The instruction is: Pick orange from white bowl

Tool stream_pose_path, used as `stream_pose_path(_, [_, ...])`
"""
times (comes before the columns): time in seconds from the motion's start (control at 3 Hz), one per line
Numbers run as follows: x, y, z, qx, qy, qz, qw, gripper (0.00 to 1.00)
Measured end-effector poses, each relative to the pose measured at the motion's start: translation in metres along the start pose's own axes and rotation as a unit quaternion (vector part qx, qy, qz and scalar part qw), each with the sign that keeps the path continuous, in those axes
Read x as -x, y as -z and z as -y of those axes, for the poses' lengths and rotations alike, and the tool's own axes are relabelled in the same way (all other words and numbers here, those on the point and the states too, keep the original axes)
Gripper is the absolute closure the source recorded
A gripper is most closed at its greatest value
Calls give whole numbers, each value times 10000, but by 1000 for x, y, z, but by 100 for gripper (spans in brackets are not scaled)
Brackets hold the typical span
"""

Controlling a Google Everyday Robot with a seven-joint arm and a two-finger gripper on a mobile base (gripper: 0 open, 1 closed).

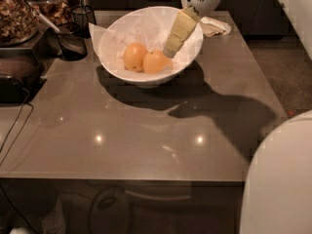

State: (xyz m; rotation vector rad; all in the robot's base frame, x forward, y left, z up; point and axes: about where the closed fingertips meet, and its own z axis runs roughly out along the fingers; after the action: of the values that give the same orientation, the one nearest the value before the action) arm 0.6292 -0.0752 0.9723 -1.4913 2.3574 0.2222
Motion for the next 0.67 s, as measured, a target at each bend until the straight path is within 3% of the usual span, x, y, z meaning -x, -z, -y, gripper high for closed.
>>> stream_pose_path(0.67, [28, -33, 4, 336, -214, -10, 9992, 16])
